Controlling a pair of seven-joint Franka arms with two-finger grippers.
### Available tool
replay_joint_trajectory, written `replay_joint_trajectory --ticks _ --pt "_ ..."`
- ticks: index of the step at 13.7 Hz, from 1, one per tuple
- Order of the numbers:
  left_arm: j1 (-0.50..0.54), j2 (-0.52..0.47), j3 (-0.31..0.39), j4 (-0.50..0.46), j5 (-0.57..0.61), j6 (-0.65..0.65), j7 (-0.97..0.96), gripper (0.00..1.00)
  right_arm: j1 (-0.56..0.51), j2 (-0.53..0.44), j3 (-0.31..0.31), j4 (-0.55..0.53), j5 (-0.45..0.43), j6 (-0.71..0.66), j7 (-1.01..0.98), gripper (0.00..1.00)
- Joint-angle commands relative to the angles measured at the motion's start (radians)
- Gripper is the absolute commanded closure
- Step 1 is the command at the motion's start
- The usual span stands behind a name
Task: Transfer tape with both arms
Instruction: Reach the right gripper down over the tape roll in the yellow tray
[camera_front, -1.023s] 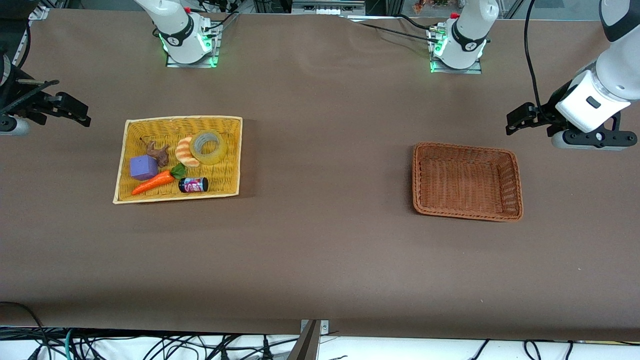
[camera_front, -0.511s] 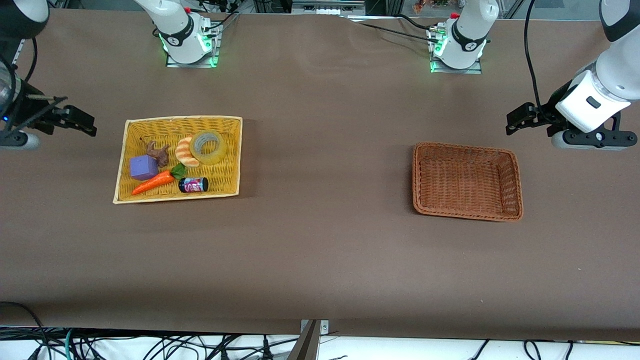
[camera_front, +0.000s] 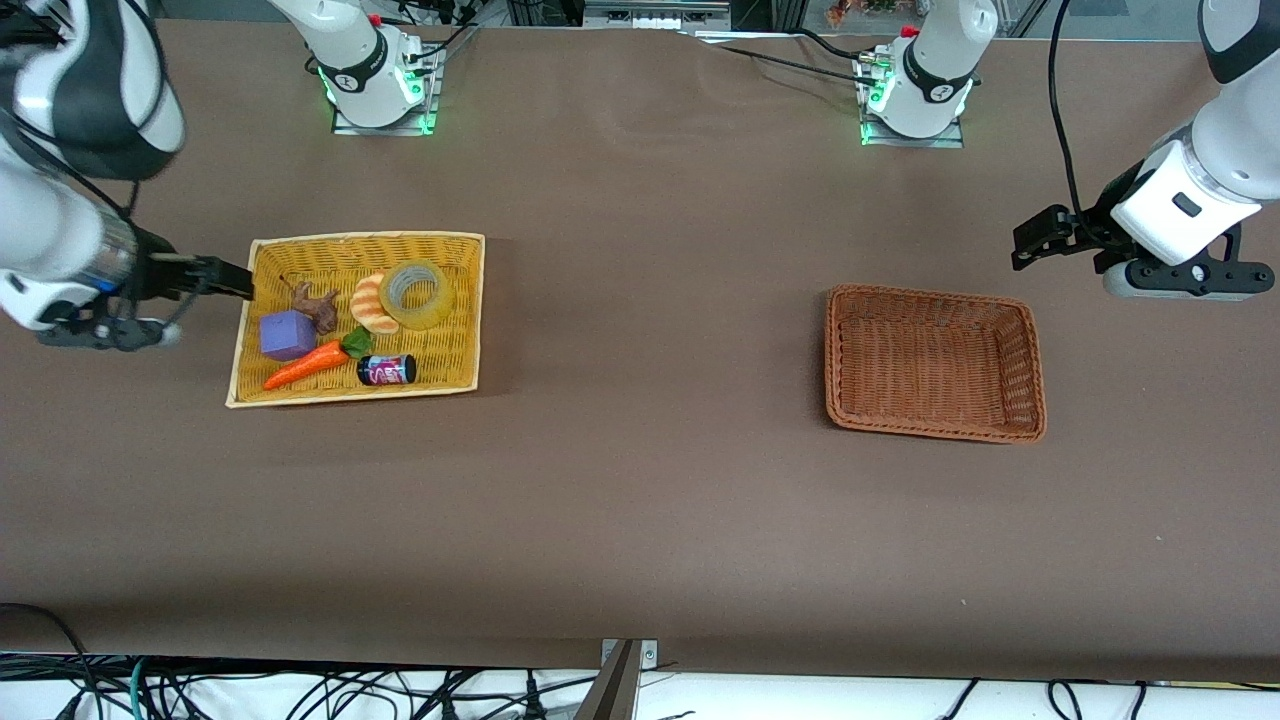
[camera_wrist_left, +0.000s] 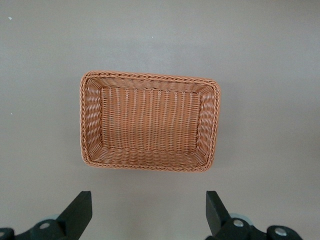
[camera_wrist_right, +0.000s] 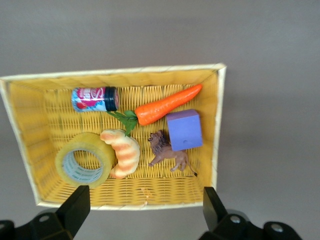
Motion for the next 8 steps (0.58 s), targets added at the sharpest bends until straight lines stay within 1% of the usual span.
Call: replay_joint_trajectory --ticks 1,3,4,6,8 --pt "-0.002 0.014 0.002 0.033 -0.012 -0.021 0.02 0.0 -0.012 -0.045 0.023 -0.196 0.034 0.148 0.047 0.0" --pt "-0.002 0.014 0.002 0.033 -0.012 -0.021 0.02 0.0 -0.012 -0.062 0.065 -0.3 0.034 0.265 0.057 0.0" --pt "-0.002 0.014 0.002 0.033 -0.012 -0.021 0.02 0.0 -0.012 -0.062 0.082 -0.326 0.034 0.296 0.102 0.0" --pt "-0.002 0.014 0.001 0.033 -0.014 -0.021 0.02 0.0 -0.012 -0.055 0.14 -0.347 0.034 0.321 0.181 0.0" --pt "-0.002 0.014 0.002 0.033 -0.014 -0.021 0.02 0.0 -0.011 -0.048 0.155 -0.389 0.034 0.382 0.19 0.0"
